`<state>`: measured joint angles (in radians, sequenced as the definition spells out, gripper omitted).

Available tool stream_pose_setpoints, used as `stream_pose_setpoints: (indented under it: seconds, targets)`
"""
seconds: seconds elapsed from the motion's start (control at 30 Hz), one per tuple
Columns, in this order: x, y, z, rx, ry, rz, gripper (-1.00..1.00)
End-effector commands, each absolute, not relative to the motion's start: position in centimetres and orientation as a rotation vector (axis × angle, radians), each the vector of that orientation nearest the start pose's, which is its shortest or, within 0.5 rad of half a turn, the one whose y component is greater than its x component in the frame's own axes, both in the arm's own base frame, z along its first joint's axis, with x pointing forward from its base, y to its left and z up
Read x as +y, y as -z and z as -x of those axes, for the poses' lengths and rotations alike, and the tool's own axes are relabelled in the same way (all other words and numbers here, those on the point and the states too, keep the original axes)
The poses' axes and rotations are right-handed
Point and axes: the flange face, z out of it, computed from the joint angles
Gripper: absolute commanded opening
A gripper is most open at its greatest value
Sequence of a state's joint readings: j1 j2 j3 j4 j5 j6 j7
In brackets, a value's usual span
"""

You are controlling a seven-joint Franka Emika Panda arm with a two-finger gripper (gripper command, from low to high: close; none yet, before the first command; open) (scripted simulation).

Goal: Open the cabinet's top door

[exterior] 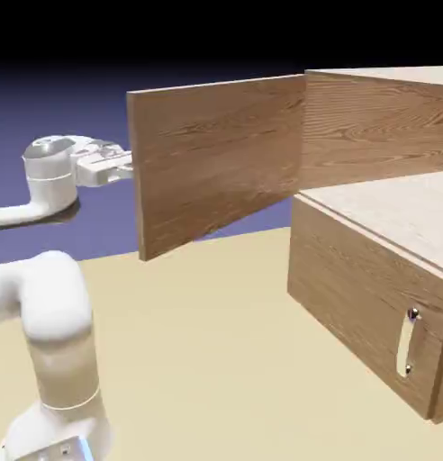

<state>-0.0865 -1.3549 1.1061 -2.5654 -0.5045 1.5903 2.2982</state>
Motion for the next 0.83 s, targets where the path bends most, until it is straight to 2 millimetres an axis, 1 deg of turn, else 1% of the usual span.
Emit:
stream_pose_setpoints:
  seconds: [0.0, 0.2, 0.4, 0.6, 0.8]
  targets:
    - [27.3, -50.4, -14.8, 1.994, 2.382, 1.375, -1.00]
    - [33.0, -50.4, -14.3, 2.122, 2.421, 1.302, -1.00]
    - [38.2, -50.4, -14.3, 2.240, 2.452, 1.228, -1.00]
    - [42.9, -50.4, -14.8, 2.346, 2.476, 1.155, -1.00]
    - [47.0, -50.4, -15.6, 2.440, 2.493, 1.086, -1.00]
